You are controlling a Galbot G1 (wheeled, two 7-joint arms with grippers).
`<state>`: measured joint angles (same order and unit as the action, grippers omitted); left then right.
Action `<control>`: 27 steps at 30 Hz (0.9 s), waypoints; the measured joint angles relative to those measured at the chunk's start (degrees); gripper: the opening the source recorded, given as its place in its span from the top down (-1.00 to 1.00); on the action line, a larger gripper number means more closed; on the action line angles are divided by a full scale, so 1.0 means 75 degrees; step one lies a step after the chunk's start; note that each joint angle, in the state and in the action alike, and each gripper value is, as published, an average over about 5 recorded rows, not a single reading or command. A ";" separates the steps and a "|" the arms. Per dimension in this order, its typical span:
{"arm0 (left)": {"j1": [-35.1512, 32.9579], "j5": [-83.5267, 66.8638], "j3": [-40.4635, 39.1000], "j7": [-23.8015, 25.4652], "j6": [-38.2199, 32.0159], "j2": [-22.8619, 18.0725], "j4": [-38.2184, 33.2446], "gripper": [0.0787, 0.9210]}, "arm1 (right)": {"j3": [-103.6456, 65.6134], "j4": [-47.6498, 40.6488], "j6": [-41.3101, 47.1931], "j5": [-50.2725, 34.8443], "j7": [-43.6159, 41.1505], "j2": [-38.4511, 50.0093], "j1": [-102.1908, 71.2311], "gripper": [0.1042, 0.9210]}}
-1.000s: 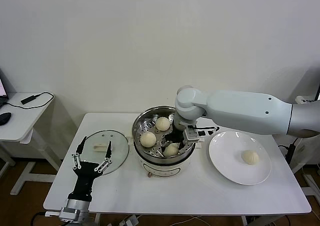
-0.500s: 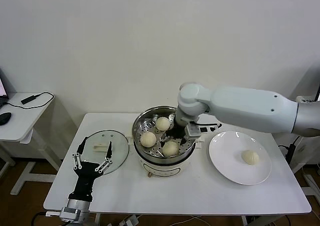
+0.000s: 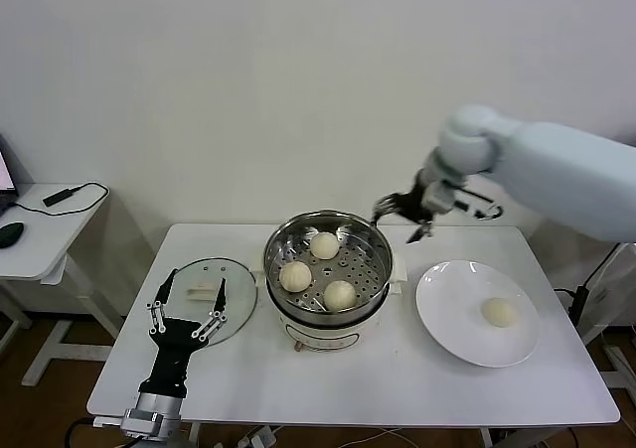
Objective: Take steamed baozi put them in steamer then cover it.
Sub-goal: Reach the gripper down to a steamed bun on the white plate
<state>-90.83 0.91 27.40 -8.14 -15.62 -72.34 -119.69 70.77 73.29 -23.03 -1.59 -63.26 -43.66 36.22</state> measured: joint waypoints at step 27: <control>-0.0036 -0.0001 0.0099 0.0003 0.0041 -0.0025 0.0039 -0.77 | -0.0836 -0.2565 0.2129 -0.1057 0.0355 0.1366 -0.2979 -0.76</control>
<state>-91.09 0.91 28.14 -8.11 -15.31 -72.53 -119.40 64.50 54.06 -7.06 -9.52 -60.60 -33.41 13.87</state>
